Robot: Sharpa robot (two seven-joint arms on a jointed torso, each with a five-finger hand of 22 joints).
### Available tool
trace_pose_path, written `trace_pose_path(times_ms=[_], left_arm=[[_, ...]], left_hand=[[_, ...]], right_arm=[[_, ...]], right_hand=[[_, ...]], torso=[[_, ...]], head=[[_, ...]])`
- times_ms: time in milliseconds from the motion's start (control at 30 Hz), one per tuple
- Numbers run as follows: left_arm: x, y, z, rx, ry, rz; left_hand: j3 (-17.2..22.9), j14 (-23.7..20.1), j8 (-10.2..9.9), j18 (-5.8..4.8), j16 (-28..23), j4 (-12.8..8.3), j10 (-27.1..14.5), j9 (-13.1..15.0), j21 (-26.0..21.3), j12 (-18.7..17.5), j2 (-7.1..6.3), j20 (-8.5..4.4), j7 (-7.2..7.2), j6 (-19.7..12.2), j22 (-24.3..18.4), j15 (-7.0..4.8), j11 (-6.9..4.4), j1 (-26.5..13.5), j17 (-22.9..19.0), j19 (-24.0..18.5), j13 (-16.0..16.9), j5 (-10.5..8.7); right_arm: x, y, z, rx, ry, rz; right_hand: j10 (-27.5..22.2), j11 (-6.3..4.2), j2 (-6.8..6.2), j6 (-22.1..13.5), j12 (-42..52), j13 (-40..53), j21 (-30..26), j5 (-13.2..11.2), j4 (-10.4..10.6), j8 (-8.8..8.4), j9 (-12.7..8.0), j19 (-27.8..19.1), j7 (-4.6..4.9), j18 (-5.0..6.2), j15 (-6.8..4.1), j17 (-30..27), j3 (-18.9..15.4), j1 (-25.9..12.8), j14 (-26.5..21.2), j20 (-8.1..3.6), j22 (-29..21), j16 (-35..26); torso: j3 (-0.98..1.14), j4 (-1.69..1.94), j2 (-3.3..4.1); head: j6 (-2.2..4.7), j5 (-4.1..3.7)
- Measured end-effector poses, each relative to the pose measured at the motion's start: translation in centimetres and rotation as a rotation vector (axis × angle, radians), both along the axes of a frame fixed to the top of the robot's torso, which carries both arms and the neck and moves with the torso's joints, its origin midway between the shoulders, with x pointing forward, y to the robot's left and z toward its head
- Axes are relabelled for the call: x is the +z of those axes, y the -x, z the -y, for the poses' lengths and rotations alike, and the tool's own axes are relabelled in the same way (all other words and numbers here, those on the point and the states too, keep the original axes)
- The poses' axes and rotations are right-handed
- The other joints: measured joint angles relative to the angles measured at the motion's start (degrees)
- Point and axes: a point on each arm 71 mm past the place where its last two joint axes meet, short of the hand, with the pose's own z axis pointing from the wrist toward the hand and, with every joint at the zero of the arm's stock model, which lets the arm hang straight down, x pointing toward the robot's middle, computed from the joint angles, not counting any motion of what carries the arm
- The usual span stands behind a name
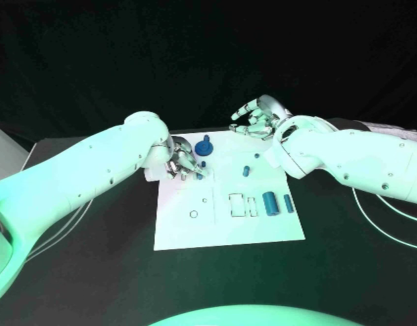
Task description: Assemble the parts on the task board
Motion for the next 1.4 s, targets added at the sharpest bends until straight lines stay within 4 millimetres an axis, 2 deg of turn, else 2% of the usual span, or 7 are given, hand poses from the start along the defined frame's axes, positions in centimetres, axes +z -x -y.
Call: trace_pose_path(times_ms=[333,633,833,1133,1333,1367,1400], left_arm=[[0.0,0.0,0.1,0.001,0.001,0.001],[0.0,0.0,0.0,0.010,0.015,0.003],[0.0,0.2,-0.1,0.021,0.035,0.004],[0.3,0.3,-0.9,0.046,0.066,0.011],[0.4,0.4,-1.4,0.061,0.077,0.013],[0.4,0.4,-1.5,0.062,0.078,0.013],[0.4,0.4,-1.6,0.064,0.078,0.012]], left_hand=[[1.96,-0.21,0.00,0.00,0.00,-0.36,0.20,0.97,0.23,0.00,0.51,0.00,0.00,0.00,0.13,-0.21,-0.20,3.20,0.00,0.00,0.13,0.00],[7.99,-0.01,0.72,0.00,0.00,-1.94,0.61,2.55,0.23,0.00,-0.03,-0.21,-0.82,-0.60,0.32,-0.82,-0.61,7.83,0.00,0.21,0.10,-0.24],[8.95,-0.01,1.87,0.00,0.00,-0.99,0.48,2.55,0.23,-0.40,-0.16,-0.23,-1.04,-0.80,0.15,-0.82,-0.74,9.18,0.00,0.19,-0.39,0.03],[9.72,-0.01,1.89,0.00,0.07,-0.23,0.49,2.55,0.29,-0.71,-0.10,-0.42,-1.13,-0.94,0.28,-0.81,-0.94,9.41,0.00,-0.01,-0.89,0.44],[10.13,-0.02,1.89,0.00,0.23,0.17,0.88,2.55,0.46,-0.71,-0.29,-0.63,-1.05,-1.02,0.47,-1.22,-1.33,9.22,0.00,0.20,-0.89,1.47],[10.29,0.00,2.99,0.00,0.23,0.33,0.91,2.55,0.47,-0.73,-0.76,-0.63,-1.05,-1.01,0.52,-1.23,-1.35,8.74,0.00,0.20,-0.93,2.69],[10.44,0.00,4.56,0.00,0.34,0.48,0.91,2.55,0.72,-0.96,-1.39,-0.63,-1.06,-1.01,0.59,-1.23,-1.35,7.83,0.00,0.20,-1.08,5.14]], right_arm=[[0.0,0.0,-0.1,0.003,0.000,-0.002],[-0.1,0.0,-0.1,0.004,0.002,-0.005],[-0.1,0.0,0.0,0.004,0.003,-0.007],[-0.2,-0.1,0.2,0.001,0.006,-0.013],[-0.3,-0.1,0.4,-0.002,0.008,-0.017],[-0.3,-0.1,0.4,-0.002,0.009,-0.018],[-0.3,-0.1,0.4,-0.002,0.009,-0.018]], right_hand=[[0.00,0.00,0.00,0.00,0.00,0.00,0.00,0.00,-0.15,0.00,0.00,0.00,0.00,0.00,0.00,0.00,0.15,0.00,0.00,0.00,-0.01,0.00],[0.00,0.00,0.00,0.00,0.00,0.00,0.00,0.00,-0.15,0.00,0.01,0.00,0.00,0.00,0.00,0.00,0.15,0.00,0.00,0.00,-0.02,0.00],[0.00,0.00,0.00,0.00,0.00,0.00,0.00,0.00,-0.15,0.00,0.01,0.00,0.00,0.00,0.00,0.00,0.15,0.00,0.00,0.00,-0.02,0.00],[0.00,0.00,0.00,0.00,0.00,0.00,0.00,0.00,-0.15,0.00,0.01,0.00,0.00,0.00,0.00,0.00,0.15,0.00,0.00,0.00,-0.02,0.00],[0.00,0.00,0.00,0.00,0.00,0.00,0.00,0.00,0.02,0.00,0.01,0.00,0.00,0.00,0.00,0.00,0.32,0.00,0.00,0.00,0.02,0.00],[0.00,0.00,0.00,0.00,0.00,0.00,0.00,0.00,0.02,0.00,0.01,0.00,0.00,0.00,0.00,0.00,0.32,0.00,0.00,0.00,0.02,0.00],[0.00,0.00,0.00,0.00,0.00,0.00,0.00,0.00,0.02,0.00,0.01,0.00,0.00,0.00,0.00,0.00,0.32,0.00,0.00,0.00,0.02,0.00]], torso=[[0.01,0.10,-0.05],[0.00,0.07,-0.14],[-0.01,0.07,-0.18],[-0.03,0.17,-0.32],[-0.06,0.26,-0.48],[-0.07,0.31,-0.53],[-0.07,0.32,-0.56]], head=[[-0.21,-0.10],[-0.30,-0.06],[-0.25,-0.05],[-0.11,0.03],[-0.13,0.15],[-0.18,0.17],[-0.20,0.20]])
